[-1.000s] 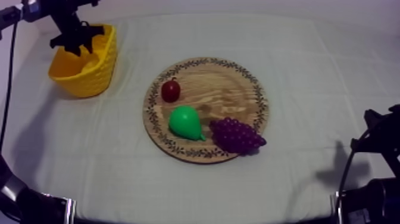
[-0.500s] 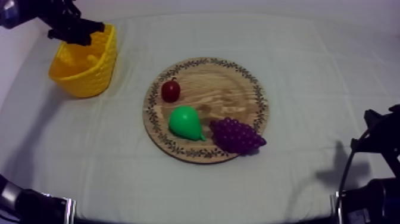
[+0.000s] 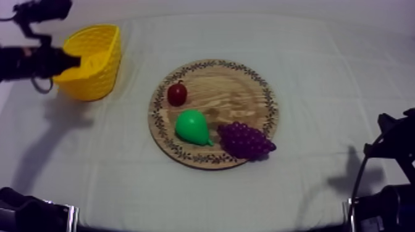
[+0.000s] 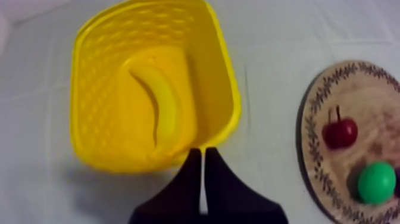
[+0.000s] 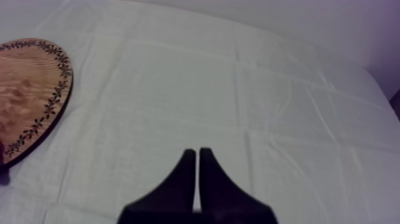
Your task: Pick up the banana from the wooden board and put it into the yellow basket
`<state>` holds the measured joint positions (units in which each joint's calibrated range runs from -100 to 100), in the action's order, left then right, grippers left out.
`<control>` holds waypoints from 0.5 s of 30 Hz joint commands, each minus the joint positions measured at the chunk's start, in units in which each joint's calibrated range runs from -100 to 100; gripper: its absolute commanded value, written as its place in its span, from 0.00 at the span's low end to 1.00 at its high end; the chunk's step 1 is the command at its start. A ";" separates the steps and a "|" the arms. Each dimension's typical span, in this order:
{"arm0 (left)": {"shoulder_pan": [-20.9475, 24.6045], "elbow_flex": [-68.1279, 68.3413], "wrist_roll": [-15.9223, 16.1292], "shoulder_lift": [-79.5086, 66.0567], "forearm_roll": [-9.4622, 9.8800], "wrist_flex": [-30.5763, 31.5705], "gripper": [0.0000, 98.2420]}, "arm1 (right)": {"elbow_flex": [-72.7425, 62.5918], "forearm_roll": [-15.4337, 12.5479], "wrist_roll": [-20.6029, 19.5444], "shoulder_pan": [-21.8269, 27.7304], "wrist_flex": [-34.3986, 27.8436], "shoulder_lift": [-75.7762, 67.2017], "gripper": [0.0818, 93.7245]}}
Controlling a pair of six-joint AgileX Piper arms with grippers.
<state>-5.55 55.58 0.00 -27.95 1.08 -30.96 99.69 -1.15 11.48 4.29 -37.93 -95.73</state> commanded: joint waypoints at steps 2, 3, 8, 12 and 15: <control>1.13 14.71 1.59 -20.78 -0.41 -0.74 0.00 | -0.03 0.01 0.02 0.00 0.03 -0.02 0.00; 1.82 16.29 1.90 -24.35 -0.66 -1.39 0.00 | -0.03 0.01 0.02 0.00 0.03 -0.02 0.00; 5.21 22.70 5.08 -40.75 -4.15 -4.90 0.00 | -0.03 0.01 0.02 0.00 0.03 -0.02 0.00; 7.06 28.22 6.12 -51.38 -7.14 -5.71 0.00 | -0.03 0.01 0.02 0.00 0.03 -0.02 0.00; 7.29 32.44 6.51 -56.86 -8.44 -5.82 0.00 | -0.03 0.01 0.02 0.00 0.03 -0.02 0.00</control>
<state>1.79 84.94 6.42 -74.64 -6.90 -36.83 99.69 -1.15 11.48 4.29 -37.93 -95.73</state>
